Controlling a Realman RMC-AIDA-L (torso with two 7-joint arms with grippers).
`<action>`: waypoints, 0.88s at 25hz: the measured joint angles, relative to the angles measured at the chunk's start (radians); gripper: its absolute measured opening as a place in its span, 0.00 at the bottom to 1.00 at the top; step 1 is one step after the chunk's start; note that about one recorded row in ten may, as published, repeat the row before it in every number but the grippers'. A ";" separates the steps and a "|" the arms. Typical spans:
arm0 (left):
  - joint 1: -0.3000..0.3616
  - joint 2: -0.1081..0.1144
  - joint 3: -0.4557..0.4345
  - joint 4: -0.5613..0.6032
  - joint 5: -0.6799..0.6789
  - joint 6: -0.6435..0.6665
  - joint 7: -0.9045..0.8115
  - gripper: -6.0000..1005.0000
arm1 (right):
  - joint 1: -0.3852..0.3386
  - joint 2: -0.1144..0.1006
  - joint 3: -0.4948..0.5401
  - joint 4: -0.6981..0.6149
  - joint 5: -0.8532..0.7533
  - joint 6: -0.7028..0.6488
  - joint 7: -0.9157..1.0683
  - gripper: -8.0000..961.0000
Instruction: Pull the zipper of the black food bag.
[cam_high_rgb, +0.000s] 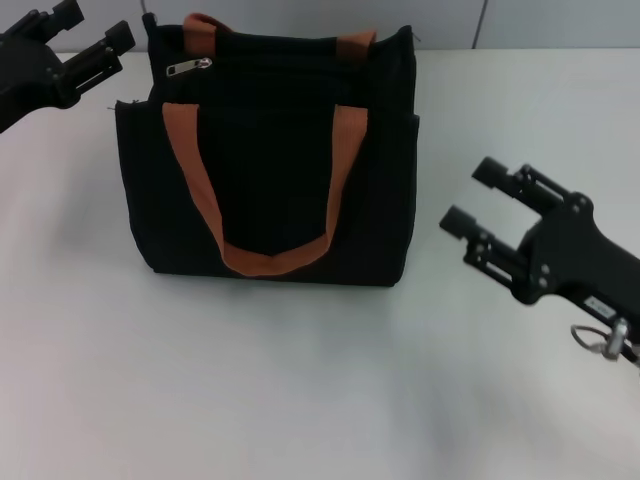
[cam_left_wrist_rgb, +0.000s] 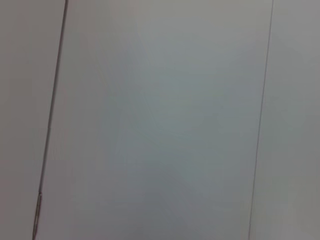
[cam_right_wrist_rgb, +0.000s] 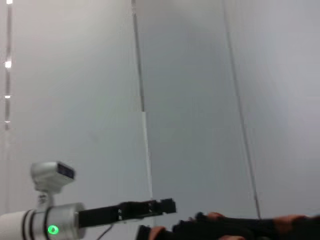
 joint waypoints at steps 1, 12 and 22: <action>0.000 0.000 0.000 0.000 0.001 -0.001 0.001 0.80 | 0.009 0.000 0.002 0.009 0.005 0.013 0.005 0.56; -0.003 -0.001 0.006 -0.012 0.007 -0.005 0.002 0.80 | 0.148 0.003 0.068 0.126 0.011 0.113 0.022 0.54; 0.000 -0.002 0.038 -0.012 0.010 -0.003 0.005 0.80 | 0.203 0.003 0.073 0.175 0.010 0.180 0.024 0.52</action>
